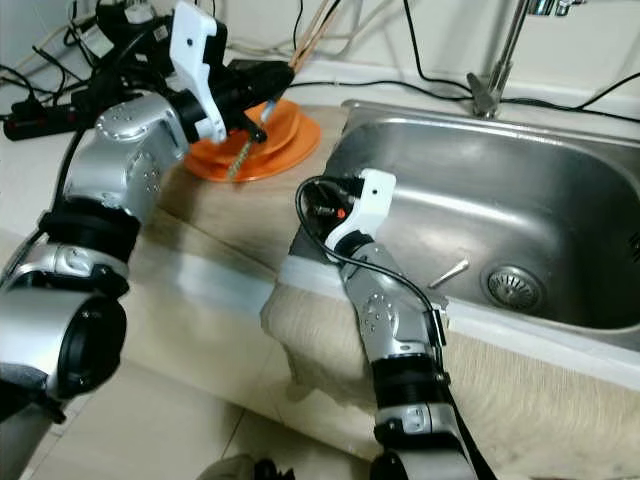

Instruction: Kitchen organization

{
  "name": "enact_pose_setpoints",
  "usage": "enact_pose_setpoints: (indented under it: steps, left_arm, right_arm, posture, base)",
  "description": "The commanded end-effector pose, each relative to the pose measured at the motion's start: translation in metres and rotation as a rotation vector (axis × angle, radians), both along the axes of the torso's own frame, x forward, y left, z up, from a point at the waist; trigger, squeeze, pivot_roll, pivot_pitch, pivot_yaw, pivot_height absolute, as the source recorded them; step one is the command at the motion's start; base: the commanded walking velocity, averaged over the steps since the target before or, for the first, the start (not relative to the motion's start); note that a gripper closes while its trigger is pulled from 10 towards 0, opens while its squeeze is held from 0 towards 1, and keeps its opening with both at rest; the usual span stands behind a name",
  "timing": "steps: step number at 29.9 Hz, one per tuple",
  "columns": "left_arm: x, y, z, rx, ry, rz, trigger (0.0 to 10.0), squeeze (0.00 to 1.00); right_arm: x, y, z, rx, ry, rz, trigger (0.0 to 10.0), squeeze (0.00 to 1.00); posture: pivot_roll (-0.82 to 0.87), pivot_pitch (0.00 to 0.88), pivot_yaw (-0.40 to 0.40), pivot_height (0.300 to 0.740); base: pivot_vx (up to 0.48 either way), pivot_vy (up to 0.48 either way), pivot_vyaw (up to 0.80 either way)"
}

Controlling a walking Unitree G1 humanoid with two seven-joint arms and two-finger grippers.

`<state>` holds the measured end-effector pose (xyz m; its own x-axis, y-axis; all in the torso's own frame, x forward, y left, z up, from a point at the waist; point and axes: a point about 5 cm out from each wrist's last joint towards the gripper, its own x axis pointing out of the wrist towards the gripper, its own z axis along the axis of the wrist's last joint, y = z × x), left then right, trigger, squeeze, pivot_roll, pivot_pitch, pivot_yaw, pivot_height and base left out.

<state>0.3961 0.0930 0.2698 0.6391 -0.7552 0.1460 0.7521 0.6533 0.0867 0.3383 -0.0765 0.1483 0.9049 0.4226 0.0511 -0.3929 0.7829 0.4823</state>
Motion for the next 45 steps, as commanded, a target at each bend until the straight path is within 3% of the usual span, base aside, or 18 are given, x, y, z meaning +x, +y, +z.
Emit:
enact_pose_setpoints:
  steps: [1, 5, 6, 7, 15, 23, 45]
  left_arm:
    - [0.0, 0.003, -0.002, -0.018, 0.011, 0.02, 0.0, 0.0]
    - [0.0, -0.002, -0.017, -0.016, 0.055, 0.021, 0.0, 0.0]
    - [0.0, -0.003, -0.019, -0.016, 0.061, 0.021, 0.0, 0.0]
    - [0.0, -0.003, -0.021, -0.015, 0.066, 0.023, 0.0, 0.0]
    - [0.0, -0.006, -0.028, -0.01, 0.08, 0.032, 0.0, 0.0]
    - [0.001, -0.009, -0.029, -0.013, 0.081, 0.031, 0.0, 0.0]
    - [0.002, -0.012, -0.029, -0.018, 0.065, 0.043, 0.0, 0.0]
  right_arm:
    - [0.0, 0.005, -0.005, 0.001, 0.024, 0.013, 10.0, 1.0]
    - [0.0, 0.011, -0.001, 0.022, 0.013, 0.033, 10.0, 1.0]
    - [0.0, 0.012, 0.0, 0.016, 0.008, 0.035, 10.0, 0.9]
    - [0.0, 0.014, 0.002, 0.025, 0.003, 0.039, 10.0, 0.0]
    - [-0.003, 0.016, 0.019, 0.07, -0.043, 0.072, 10.0, 0.0]
    - [-0.001, 0.019, 0.02, 0.095, -0.034, 0.073, 10.0, 0.0]
    - [-0.008, 0.049, 0.021, 0.12, -0.01, 0.185, 10.0, 0.0]
  posture:
    - [0.06, 0.032, 0.095, 0.74]
    - [0.06, 0.034, 0.096, 0.74]
    - [0.06, 0.034, 0.096, 0.74]
    - [0.06, 0.034, 0.096, 0.74]
    - [0.05, 0.032, 0.096, 0.74]
    - [0.05, 0.028, 0.1, 0.74]
    - [0.06, 0.029, 0.098, 0.74]
  base:
    - [0.0, 0.0, 0.0]
    - [0.0, 0.0, 0.0]
    - [0.0, 0.0, 0.0]
    - [0.0, 0.0, 0.0]
    - [0.0, 0.0, 0.0]
    - [0.0, 0.0, 0.0]
    - [0.0, 0.0, 0.0]
